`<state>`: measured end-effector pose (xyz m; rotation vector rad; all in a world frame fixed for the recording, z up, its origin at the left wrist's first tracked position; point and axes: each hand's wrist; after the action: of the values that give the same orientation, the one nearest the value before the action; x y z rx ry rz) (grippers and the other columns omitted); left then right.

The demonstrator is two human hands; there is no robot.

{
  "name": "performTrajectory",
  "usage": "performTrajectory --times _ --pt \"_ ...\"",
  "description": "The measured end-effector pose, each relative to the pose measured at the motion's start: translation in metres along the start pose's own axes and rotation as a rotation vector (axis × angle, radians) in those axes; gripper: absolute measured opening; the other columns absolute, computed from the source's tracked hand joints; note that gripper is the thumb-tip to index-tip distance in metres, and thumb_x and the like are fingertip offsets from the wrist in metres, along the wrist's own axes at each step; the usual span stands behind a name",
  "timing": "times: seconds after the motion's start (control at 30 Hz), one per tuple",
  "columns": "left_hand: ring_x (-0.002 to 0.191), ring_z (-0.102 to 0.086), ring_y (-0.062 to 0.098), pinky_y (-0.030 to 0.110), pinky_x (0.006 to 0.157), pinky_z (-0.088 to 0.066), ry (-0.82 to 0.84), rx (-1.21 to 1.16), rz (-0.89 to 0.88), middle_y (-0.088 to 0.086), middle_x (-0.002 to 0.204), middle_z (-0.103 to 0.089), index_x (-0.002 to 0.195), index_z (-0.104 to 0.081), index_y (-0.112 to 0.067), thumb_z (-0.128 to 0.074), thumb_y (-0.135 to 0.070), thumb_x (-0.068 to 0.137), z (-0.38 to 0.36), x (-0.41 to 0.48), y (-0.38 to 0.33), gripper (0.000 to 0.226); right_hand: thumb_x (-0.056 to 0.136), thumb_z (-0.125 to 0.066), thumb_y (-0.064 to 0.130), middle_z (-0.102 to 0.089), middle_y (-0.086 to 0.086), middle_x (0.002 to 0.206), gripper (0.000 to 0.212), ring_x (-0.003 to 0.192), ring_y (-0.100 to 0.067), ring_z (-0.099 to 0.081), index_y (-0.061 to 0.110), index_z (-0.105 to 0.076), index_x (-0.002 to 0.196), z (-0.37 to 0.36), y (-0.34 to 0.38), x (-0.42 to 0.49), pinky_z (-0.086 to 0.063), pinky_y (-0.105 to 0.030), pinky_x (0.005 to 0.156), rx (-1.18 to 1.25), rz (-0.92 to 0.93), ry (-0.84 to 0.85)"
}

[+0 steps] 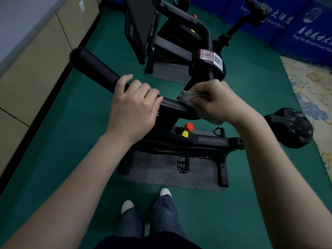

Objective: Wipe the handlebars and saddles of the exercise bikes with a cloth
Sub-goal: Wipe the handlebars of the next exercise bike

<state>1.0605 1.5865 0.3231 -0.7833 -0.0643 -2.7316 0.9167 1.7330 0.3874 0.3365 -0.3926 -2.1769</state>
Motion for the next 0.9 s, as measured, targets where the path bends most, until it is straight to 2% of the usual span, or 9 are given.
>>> performTrajectory --times 0.1,0.23,0.37,0.5,0.6,0.7,0.77,0.9 --pt "0.097 -0.061 0.024 0.040 0.113 -0.011 -0.009 -0.033 0.045 0.003 0.094 -0.068 0.104 -0.068 -0.011 -0.035 -0.036 0.101 0.002 0.002 -0.008 0.041 0.089 -0.052 0.004 -0.069 -0.011 0.088 0.020 0.087 -0.029 -0.062 0.009 -0.068 0.100 0.009 -0.014 0.006 -0.049 -0.033 0.075 -0.115 0.041 0.015" --pt "0.095 -0.060 0.022 0.041 0.115 -0.010 0.014 -0.073 0.049 0.001 0.094 -0.067 0.103 -0.068 -0.012 -0.035 -0.036 0.100 0.001 0.006 -0.034 0.041 0.088 -0.053 0.003 -0.069 -0.011 0.094 0.023 0.093 -0.028 -0.061 0.010 -0.069 0.103 0.013 -0.023 0.011 -0.047 -0.032 0.079 -0.130 0.085 0.007" --pt "0.093 -0.060 0.022 0.043 0.116 -0.016 0.063 -0.081 0.071 0.002 0.093 -0.067 0.102 -0.069 -0.011 -0.037 -0.033 0.100 -0.004 0.007 -0.057 0.039 0.087 -0.054 0.006 -0.069 -0.012 0.096 0.021 0.095 -0.026 -0.061 0.010 -0.068 0.102 0.021 -0.021 0.020 -0.049 -0.041 0.086 -0.158 0.188 0.221" --pt "0.095 -0.060 0.023 0.042 0.114 -0.023 0.070 -0.112 0.123 0.002 0.095 -0.067 0.102 -0.069 -0.010 -0.042 -0.030 0.098 -0.009 0.004 -0.064 0.033 0.085 -0.051 0.006 -0.066 -0.012 0.099 0.024 0.097 -0.029 -0.059 0.011 -0.066 0.103 0.030 -0.018 0.047 -0.050 -0.043 0.087 -0.310 0.218 0.392" --pt "0.095 -0.060 0.026 0.039 0.107 -0.030 0.067 -0.132 0.152 0.005 0.096 -0.066 0.101 -0.069 -0.008 -0.045 -0.028 0.097 -0.010 0.004 -0.066 0.031 0.085 -0.054 0.008 -0.069 -0.004 0.092 0.024 0.091 -0.022 -0.063 0.019 -0.068 0.100 0.026 -0.013 0.051 -0.053 -0.037 0.083 -0.243 0.273 0.448" --pt "0.094 -0.060 0.025 0.036 0.102 -0.030 0.052 -0.131 0.166 0.004 0.095 -0.066 0.100 -0.069 -0.009 -0.047 -0.028 0.096 -0.010 0.004 -0.067 0.029 0.086 -0.056 0.007 -0.072 0.000 0.089 0.022 0.086 -0.016 -0.066 0.020 -0.070 0.096 0.025 -0.016 0.052 -0.055 -0.036 0.081 -0.131 0.314 0.501" --pt "0.094 -0.060 0.024 0.034 0.100 -0.029 0.038 -0.136 0.173 0.003 0.094 -0.067 0.098 -0.069 -0.010 -0.048 -0.028 0.095 -0.010 0.005 -0.068 0.028 0.086 -0.057 0.008 -0.071 0.003 0.088 0.021 0.086 -0.015 -0.066 0.025 -0.068 0.093 0.031 -0.022 0.058 -0.054 -0.036 0.084 -0.171 0.352 0.539" --pt "0.094 -0.059 0.023 0.033 0.098 -0.028 0.041 -0.161 0.209 0.001 0.093 -0.066 0.096 -0.068 -0.011 -0.047 -0.029 0.095 -0.009 0.007 -0.071 0.028 0.085 -0.057 0.009 -0.070 -0.001 0.091 0.023 0.090 -0.018 -0.064 0.023 -0.069 0.099 0.045 -0.034 0.064 -0.052 -0.038 0.086 -0.290 0.391 0.480"
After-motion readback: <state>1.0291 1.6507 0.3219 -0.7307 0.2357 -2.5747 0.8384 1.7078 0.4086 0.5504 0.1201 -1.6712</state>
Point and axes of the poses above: each hand's wrist, its own x-axis towards the middle knuckle, its own z-axis out of the back of the hand, y = z × x
